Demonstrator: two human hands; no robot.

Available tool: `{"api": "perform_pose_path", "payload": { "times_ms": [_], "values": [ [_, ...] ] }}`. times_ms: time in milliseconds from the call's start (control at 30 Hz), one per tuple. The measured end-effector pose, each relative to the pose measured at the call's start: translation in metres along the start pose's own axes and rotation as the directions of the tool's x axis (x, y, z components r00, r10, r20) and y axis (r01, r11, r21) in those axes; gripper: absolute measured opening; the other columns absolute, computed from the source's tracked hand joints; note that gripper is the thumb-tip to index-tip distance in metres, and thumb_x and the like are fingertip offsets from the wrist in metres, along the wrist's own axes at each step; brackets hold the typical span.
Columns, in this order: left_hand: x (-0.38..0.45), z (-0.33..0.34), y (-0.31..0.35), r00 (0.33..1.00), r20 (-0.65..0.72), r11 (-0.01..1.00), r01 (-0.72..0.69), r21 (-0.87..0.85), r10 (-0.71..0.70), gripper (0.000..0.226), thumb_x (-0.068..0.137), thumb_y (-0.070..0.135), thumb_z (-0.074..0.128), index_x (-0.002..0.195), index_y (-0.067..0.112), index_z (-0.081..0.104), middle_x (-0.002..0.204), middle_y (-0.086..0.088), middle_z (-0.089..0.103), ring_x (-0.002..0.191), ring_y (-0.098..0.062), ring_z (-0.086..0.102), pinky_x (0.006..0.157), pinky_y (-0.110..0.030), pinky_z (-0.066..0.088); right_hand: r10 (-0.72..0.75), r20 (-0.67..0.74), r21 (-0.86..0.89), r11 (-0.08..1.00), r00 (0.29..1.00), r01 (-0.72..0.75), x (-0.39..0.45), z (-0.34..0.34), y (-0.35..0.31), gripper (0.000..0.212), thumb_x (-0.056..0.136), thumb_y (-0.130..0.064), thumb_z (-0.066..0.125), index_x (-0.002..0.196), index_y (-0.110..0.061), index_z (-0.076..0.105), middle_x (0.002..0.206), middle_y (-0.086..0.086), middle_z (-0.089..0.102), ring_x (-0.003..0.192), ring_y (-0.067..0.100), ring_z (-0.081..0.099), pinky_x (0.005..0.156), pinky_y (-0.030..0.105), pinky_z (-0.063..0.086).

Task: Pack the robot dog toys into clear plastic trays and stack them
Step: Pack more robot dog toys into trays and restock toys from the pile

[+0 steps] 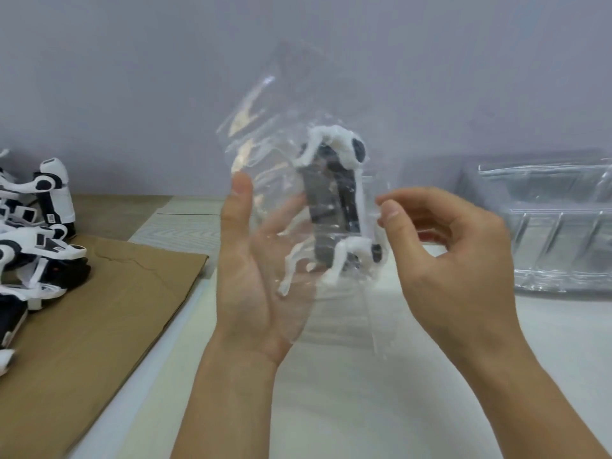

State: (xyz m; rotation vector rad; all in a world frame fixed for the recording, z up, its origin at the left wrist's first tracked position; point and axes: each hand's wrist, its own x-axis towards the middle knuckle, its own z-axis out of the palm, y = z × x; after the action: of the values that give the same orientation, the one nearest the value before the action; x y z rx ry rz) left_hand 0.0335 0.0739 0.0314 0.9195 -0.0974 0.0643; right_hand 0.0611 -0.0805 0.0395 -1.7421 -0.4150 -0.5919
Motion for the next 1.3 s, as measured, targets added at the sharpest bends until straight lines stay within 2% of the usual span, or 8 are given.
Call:
{"api": "perform_pose_path", "payload": {
  "times_ms": [100, 233, 700, 900, 1033, 1100, 1200, 1300],
  "values": [
    [-0.001, 0.01, -0.006, 0.997, -0.008, 0.99, 0.074, 0.118, -0.074, 0.071, 0.083, 0.069, 0.055, 0.12, 0.012, 0.072, 0.124, -0.016, 0.069, 0.112, -0.031, 0.068, 0.095, -0.045, 0.055, -0.04, -0.096, -0.001, 0.999, 0.995, 0.04, 0.001, 0.001, -0.001, 0.015, 0.093, -0.024, 0.062, 0.105, -0.027, 0.069, 0.085, -0.016, 0.069, 0.082, 0.009, 0.066, 0.072, 0.028, 0.054],
    [0.0, 0.011, -0.011, 0.991, -0.077, 0.978, 0.118, 0.171, -0.106, 0.073, 0.082, 0.07, 0.051, 0.125, 0.013, 0.069, 0.126, -0.015, 0.068, 0.116, -0.033, 0.066, 0.11, -0.055, 0.041, -0.079, -0.143, 0.014, 0.997, 0.987, 0.081, 0.001, 0.001, -0.001, 0.033, 0.095, -0.01, 0.062, 0.125, -0.025, 0.065, 0.102, -0.016, 0.066, 0.09, 0.01, 0.065, 0.074, 0.02, 0.052],
    [-0.001, 0.008, -0.009, 0.988, -0.071, 0.985, 0.145, 0.093, -0.138, 0.075, 0.077, 0.067, 0.06, 0.124, 0.01, 0.069, 0.127, -0.021, 0.066, 0.118, -0.04, 0.063, 0.109, -0.06, 0.042, -0.16, -0.092, -0.037, 0.987, 0.983, 0.158, -0.001, 0.001, 0.002, 0.031, 0.094, -0.009, 0.065, 0.122, -0.022, 0.068, 0.104, -0.012, 0.069, 0.083, 0.012, 0.065, 0.069, 0.031, 0.053],
    [-0.002, 0.012, -0.006, 0.985, -0.134, 0.975, 0.129, 0.182, -0.105, 0.073, 0.073, 0.07, 0.061, 0.118, 0.014, 0.073, 0.122, -0.015, 0.07, 0.105, -0.03, 0.07, 0.098, -0.048, 0.049, -0.129, -0.1, -0.014, 0.992, 0.987, 0.129, 0.0, 0.0, 0.0, 0.03, 0.094, -0.011, 0.066, 0.121, -0.023, 0.07, 0.103, -0.013, 0.07, 0.081, 0.013, 0.064, 0.066, 0.03, 0.052],
    [-0.005, 0.014, -0.002, 0.988, -0.116, 0.975, 0.123, 0.187, -0.102, 0.073, 0.079, 0.067, 0.059, 0.124, 0.011, 0.069, 0.124, -0.015, 0.069, 0.112, -0.031, 0.068, 0.087, -0.04, 0.056, -0.093, -0.087, 0.023, 0.995, 0.992, 0.096, 0.0, 0.0, -0.002, 0.031, 0.093, -0.011, 0.066, 0.119, -0.027, 0.07, 0.099, -0.014, 0.071, 0.08, 0.016, 0.065, 0.066, 0.03, 0.053],
    [-0.005, 0.014, 0.001, 0.992, -0.111, 0.957, 0.087, 0.277, -0.059, 0.073, 0.077, 0.068, 0.061, 0.124, 0.013, 0.069, 0.125, -0.012, 0.07, 0.116, -0.029, 0.067, 0.09, -0.039, 0.055, -0.069, -0.09, 0.044, 0.996, 0.994, 0.073, 0.001, 0.0, -0.003, 0.035, 0.092, -0.007, 0.063, 0.116, -0.031, 0.07, 0.097, -0.017, 0.071, 0.081, 0.016, 0.065, 0.066, 0.027, 0.054],
    [-0.006, 0.016, 0.006, 0.994, -0.093, 0.87, 0.003, 0.493, 0.049, 0.069, 0.066, 0.076, 0.068, 0.113, 0.027, 0.075, 0.122, 0.0, 0.072, 0.12, -0.023, 0.064, 0.107, -0.053, 0.04, -0.013, -0.113, 0.091, 0.996, 0.993, 0.024, 0.001, -0.002, -0.003, 0.043, 0.091, 0.001, 0.057, 0.109, -0.036, 0.071, 0.095, -0.017, 0.072, 0.084, 0.013, 0.067, 0.067, 0.02, 0.053],
    [-0.007, 0.019, 0.016, 0.993, -0.018, 0.768, -0.079, 0.635, 0.117, 0.056, 0.07, 0.07, 0.065, 0.106, 0.028, 0.077, 0.113, 0.0, 0.075, 0.113, -0.02, 0.067, 0.108, -0.054, 0.04, 0.04, -0.167, 0.129, 0.991, 0.985, -0.018, 0.003, -0.007, -0.001, 0.047, 0.092, 0.002, 0.054, 0.098, -0.042, 0.07, 0.09, -0.019, 0.073, 0.086, 0.008, 0.069, 0.069, 0.018, 0.053]
  ]
}}
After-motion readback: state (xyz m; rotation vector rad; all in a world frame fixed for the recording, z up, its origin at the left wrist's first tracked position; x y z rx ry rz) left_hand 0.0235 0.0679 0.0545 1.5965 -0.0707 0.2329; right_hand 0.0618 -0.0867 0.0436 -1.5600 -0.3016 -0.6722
